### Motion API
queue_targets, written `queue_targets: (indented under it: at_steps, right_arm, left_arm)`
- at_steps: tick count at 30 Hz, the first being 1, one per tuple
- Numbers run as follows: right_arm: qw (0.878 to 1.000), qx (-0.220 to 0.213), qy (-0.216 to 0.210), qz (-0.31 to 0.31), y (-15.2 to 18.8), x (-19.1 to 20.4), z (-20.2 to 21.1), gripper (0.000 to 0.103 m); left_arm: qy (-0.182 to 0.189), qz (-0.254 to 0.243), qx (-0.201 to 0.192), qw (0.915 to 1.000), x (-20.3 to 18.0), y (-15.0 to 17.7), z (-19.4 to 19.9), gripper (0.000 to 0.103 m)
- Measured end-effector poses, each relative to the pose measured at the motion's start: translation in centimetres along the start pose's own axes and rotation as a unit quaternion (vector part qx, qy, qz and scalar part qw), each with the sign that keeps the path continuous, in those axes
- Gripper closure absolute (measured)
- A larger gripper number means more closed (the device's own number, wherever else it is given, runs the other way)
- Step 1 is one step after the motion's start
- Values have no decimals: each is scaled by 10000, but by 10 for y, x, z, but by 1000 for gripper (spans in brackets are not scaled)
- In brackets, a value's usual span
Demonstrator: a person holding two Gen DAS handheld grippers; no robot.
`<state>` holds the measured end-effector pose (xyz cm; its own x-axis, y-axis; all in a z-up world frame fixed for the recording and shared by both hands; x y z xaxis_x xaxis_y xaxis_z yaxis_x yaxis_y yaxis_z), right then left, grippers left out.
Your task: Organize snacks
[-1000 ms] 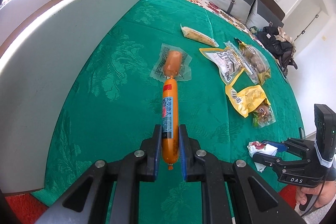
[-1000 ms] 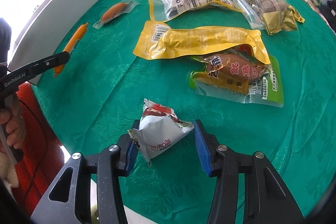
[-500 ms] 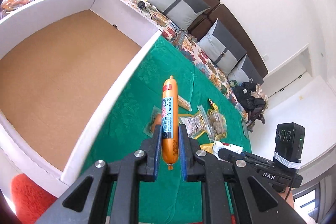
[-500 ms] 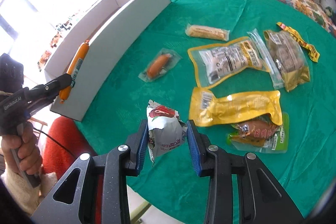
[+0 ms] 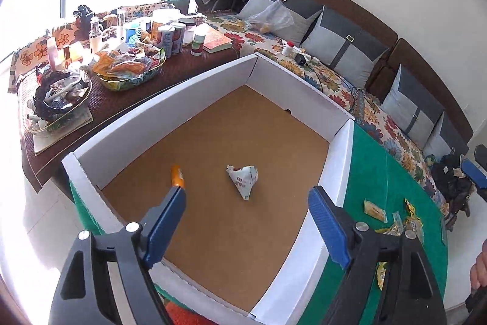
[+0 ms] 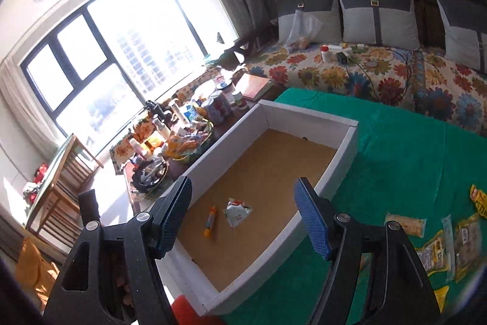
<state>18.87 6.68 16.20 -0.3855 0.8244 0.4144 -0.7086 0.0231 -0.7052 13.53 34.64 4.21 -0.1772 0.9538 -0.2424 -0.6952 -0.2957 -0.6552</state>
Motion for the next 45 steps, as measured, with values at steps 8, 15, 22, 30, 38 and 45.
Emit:
queue_targets:
  at_steps: [8,15,22,30,38,45]
  right_arm:
    - [9629,531,2612,-416,139,-247,46,27]
    - [9123,588,3845,-1283,254,-376,127,27]
    - [9075,161,3927,-1479,246,-400,131,20]
    - [9089,-13,3812,-1689,247,-414,127,8]
    - [9086,-5,3816,-1696,248,-416,128,5]
    - [9087,-5,3815,-1696,248,-416,128,5]
  left_arm:
    - [1256,-1596,878,9752,-179,87,-35,19]
    - [1025,-3287,1869,9200,-285,204,-117,20]
    - [795,-3544,1314,9224,-320,196,-161,0]
    - [860,-3452,873,9305,-355,151,-217,0]
    - [967,-3560,870,9254,-374,135,-240,0]
    - [969,-3561,869,9254,-374,136,-239,0]
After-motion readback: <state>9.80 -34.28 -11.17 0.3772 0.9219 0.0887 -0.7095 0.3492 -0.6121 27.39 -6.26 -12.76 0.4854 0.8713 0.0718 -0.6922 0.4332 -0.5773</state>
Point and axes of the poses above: each gripper's, at about its wrist camera, not at the fingertips, and z roughly against the way its jaws point, x to its left, y to its underside, the point moved 4 cm from there along -z, roughly the way its jaws point, and after that the axes turned 8 degrees about -z, right-handed, at the moved point
